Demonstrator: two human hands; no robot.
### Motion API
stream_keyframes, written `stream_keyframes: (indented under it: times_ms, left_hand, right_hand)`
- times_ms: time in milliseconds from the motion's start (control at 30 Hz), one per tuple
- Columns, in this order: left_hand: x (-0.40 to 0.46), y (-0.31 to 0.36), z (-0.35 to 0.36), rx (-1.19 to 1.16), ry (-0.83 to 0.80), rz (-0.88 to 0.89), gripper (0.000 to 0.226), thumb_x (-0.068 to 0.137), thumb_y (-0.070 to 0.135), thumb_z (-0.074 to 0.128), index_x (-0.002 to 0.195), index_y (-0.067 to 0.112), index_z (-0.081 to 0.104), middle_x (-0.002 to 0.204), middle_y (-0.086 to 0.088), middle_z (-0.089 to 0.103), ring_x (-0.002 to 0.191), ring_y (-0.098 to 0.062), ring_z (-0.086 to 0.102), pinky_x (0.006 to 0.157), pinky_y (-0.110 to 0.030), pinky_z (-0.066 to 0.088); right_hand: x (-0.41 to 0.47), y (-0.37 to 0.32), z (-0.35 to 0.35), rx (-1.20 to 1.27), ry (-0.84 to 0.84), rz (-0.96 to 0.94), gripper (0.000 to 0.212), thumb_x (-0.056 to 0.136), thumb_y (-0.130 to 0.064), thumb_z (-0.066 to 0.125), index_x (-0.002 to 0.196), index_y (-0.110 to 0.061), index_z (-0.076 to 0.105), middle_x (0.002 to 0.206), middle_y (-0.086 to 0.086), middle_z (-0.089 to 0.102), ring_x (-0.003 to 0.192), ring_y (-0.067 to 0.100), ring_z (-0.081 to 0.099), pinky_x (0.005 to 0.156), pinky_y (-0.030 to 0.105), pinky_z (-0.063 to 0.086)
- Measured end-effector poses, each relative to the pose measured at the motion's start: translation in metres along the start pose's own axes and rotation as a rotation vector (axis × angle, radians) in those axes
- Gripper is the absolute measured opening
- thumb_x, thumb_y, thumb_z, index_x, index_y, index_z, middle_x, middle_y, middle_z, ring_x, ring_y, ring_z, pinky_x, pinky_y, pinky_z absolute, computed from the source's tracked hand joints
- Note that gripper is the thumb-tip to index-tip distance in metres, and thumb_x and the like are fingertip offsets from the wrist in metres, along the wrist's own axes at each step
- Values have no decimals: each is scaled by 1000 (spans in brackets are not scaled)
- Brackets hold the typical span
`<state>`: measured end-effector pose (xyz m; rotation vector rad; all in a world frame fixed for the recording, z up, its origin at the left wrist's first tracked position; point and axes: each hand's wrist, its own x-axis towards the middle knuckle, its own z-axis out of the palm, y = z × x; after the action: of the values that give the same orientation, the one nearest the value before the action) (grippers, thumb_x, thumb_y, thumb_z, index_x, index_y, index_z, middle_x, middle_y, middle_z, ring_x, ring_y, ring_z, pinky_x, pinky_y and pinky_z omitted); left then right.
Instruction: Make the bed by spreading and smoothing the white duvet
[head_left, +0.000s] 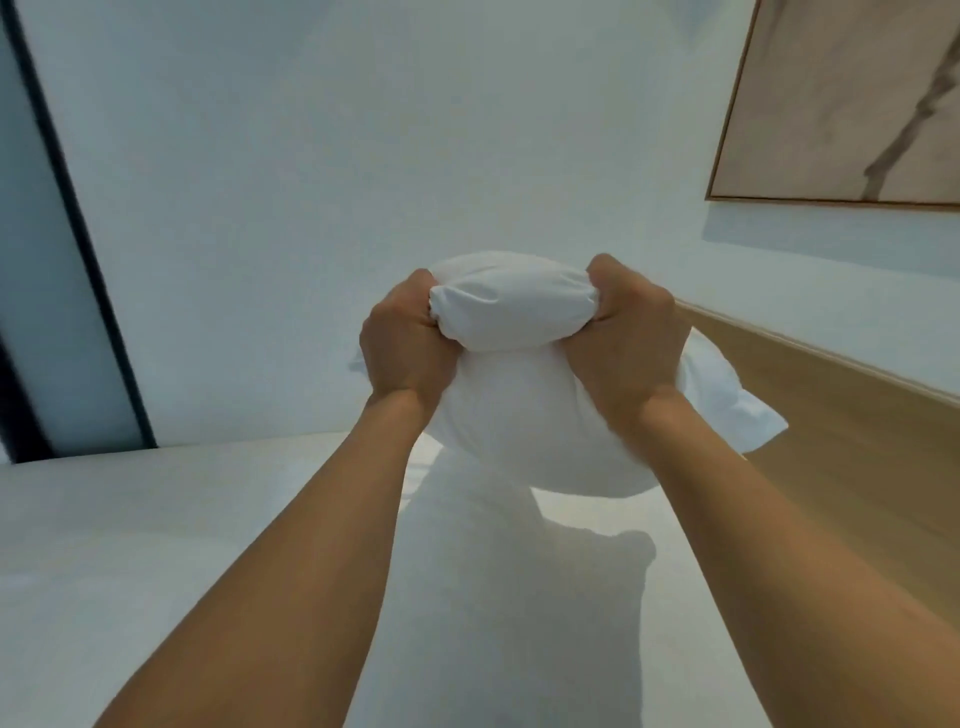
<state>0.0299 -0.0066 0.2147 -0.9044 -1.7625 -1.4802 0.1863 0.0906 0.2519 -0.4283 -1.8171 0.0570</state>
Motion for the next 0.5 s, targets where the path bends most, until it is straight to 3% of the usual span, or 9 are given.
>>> stream_keyframes:
  times_ms: [167,267,333,433,500]
  left_hand:
    - [10,-20,-132,15,112,121,33,70,4,47,62,24,23,58,10,28,61,-15,26,51,-32,20]
    - [-6,-42,-213,204,111,165,35,66,7,44,64,29,17,60,11,23,62,-17,27,52,-28,14]
    - [-27,-68,-264,402,115,126,25,66,6,44,64,22,25,61,8,29,61,-22,33,49,-28,17]
    - [-84,-113,-338,717,90,-28,14,73,0,51,66,10,44,69,-9,48,68,-31,45,51,-36,34]
    - [-135,-147,-381,961,-19,-180,6,79,1,56,77,6,56,82,-19,57,77,-38,48,60,-45,44]
  right_hand:
    - [-22,-105,5,118,138,-186,30,62,-9,62,62,-18,33,54,-3,30,53,22,28,48,25,21]
    - [-58,-163,17,140,163,-262,40,51,-4,61,63,-20,28,55,-4,25,50,23,26,45,24,22]
    - [-98,-202,29,184,139,-309,34,48,-3,59,61,-20,33,53,-2,31,46,25,34,42,26,26]
    - [-187,-259,55,259,-38,-317,17,50,-8,58,65,-15,52,58,4,49,50,29,47,46,30,30]
    - [-257,-287,68,282,-334,-348,25,56,-14,65,80,-13,58,72,7,55,62,30,53,54,32,35]
